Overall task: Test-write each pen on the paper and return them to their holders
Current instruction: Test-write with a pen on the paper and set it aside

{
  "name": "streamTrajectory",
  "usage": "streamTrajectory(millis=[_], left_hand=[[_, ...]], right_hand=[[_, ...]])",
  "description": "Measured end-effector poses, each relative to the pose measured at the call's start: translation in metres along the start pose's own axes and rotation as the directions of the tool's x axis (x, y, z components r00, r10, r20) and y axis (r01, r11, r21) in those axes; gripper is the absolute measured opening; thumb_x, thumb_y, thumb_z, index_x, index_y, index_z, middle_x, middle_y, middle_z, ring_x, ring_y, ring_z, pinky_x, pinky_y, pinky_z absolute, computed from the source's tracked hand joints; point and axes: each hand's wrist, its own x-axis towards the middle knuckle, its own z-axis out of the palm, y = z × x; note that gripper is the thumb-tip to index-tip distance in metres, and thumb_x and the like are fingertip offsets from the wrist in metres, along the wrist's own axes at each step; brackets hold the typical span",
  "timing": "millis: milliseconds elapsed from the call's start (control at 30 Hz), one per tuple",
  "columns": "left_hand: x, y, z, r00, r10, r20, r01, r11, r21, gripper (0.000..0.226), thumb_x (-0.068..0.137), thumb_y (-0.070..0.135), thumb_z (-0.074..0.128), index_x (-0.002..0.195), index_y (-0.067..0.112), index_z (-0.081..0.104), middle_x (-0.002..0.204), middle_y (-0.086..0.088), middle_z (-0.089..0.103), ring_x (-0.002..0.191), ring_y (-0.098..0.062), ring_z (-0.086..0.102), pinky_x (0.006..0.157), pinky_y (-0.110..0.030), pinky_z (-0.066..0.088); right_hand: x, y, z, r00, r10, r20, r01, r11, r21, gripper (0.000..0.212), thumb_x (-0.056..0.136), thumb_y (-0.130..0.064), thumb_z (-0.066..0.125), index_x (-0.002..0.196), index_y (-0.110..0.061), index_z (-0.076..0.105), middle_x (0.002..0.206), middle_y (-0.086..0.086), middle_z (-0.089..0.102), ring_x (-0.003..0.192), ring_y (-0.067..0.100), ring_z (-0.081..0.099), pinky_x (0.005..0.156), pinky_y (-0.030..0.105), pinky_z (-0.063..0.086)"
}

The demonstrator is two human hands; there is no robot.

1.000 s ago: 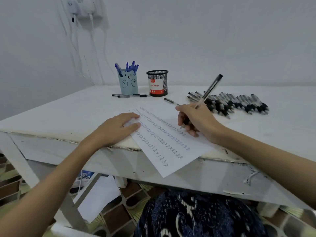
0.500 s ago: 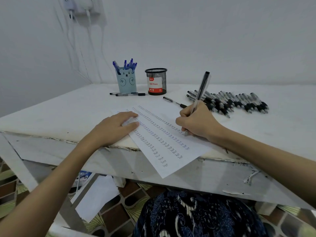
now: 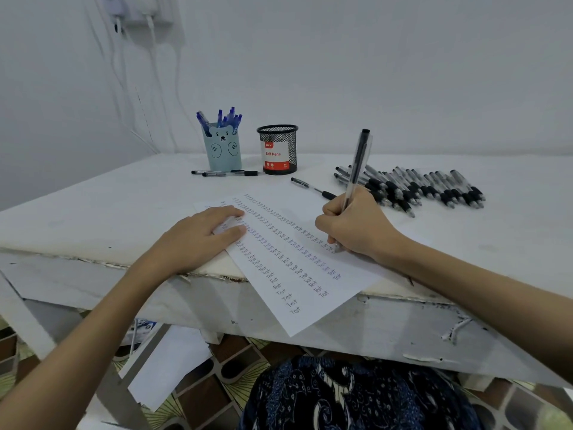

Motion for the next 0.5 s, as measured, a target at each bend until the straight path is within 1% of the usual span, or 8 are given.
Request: streamTrajectory(millis=[67,100,200,300,367,433,500], left_hand=[[0.0003,0.0002,0.0002,1.000,0.008,0.001,-0.008,1.000,0.006,0.072,0.068,0.075,0.028,0.131,0.043,0.043,0.145,0.019,0.037,0.132,-0.010,0.036,0.107,-0.033,0.028],[0.0007,0.0005,0.0002,1.000,0.007,0.002,-0.007,1.000,0.007,0.072,0.069,0.074,0.028,0.132,0.043,0.042,0.145,0.018,0.037,0.132,-0.010,0.036,0.107,-0.033,0.028],[0.0004,-0.0008,0.0002,1.000,0.002,0.002,-0.002,1.000,0.004,0.076,0.066,0.077,0.026,0.132,0.043,0.042,0.145,0.019,0.037,0.132,-0.009,0.036,0.108,-0.034,0.027],[0.0007,-0.0015,0.0004,1.000,-0.001,-0.002,0.001,1.000,0.001,0.075,0.067,0.078,0.027,0.131,0.044,0.042,0.144,0.019,0.038,0.131,-0.010,0.036,0.107,-0.034,0.028],[0.0008,-0.0022,0.0007,1.000,-0.004,0.000,0.004,1.000,-0.002,0.073,0.068,0.077,0.028,0.132,0.044,0.042,0.144,0.018,0.038,0.131,-0.010,0.037,0.107,-0.034,0.029],[0.0003,-0.0021,0.0004,1.000,-0.006,0.001,0.006,1.000,-0.002,0.073,0.068,0.077,0.028,0.131,0.044,0.042,0.144,0.018,0.038,0.131,-0.010,0.037,0.107,-0.034,0.029],[-0.0003,-0.0007,0.0005,1.000,-0.001,-0.001,0.001,1.000,0.000,0.066,0.073,0.071,0.030,0.132,0.043,0.042,0.144,0.019,0.037,0.131,-0.010,0.037,0.106,-0.033,0.028]], right_hand=[[0.0000,0.0003,0.0016,1.000,-0.016,-0.006,0.016,1.000,0.003,0.049,0.076,0.009,0.047,0.044,-0.015,0.020,0.041,-0.005,0.015,0.056,0.023,0.040,0.038,0.017,0.039],[0.0002,0.0001,0.0019,1.000,-0.019,-0.005,0.019,1.000,0.002,0.049,0.076,0.009,0.047,0.044,-0.016,0.020,0.041,-0.006,0.014,0.057,0.023,0.040,0.039,0.017,0.039],[0.0004,-0.0001,0.0014,1.000,-0.009,0.005,0.009,1.000,0.000,0.050,0.076,0.009,0.048,0.043,-0.016,0.020,0.040,-0.006,0.014,0.054,0.022,0.041,0.039,0.018,0.037],[0.0005,-0.0010,0.0005,1.000,0.003,-0.022,-0.003,1.000,-0.021,0.050,0.077,0.009,0.049,0.044,-0.016,0.020,0.045,-0.001,0.015,0.048,0.021,0.046,0.040,0.018,0.036],[0.0002,-0.0011,0.0003,0.999,-0.007,-0.031,0.006,1.000,-0.029,0.049,0.077,0.009,0.049,0.045,-0.015,0.020,0.047,0.000,0.014,0.049,0.020,0.047,0.038,0.016,0.037],[0.0000,-0.0007,0.0008,1.000,-0.013,-0.026,0.012,0.999,-0.035,0.049,0.077,0.009,0.048,0.045,-0.015,0.020,0.044,-0.003,0.013,0.052,0.021,0.046,0.037,0.013,0.036],[-0.0002,-0.0003,0.0009,1.000,-0.006,-0.024,0.005,0.999,-0.047,0.050,0.076,0.009,0.048,0.043,-0.015,0.020,0.040,-0.007,0.013,0.052,0.022,0.044,0.037,0.013,0.036]])
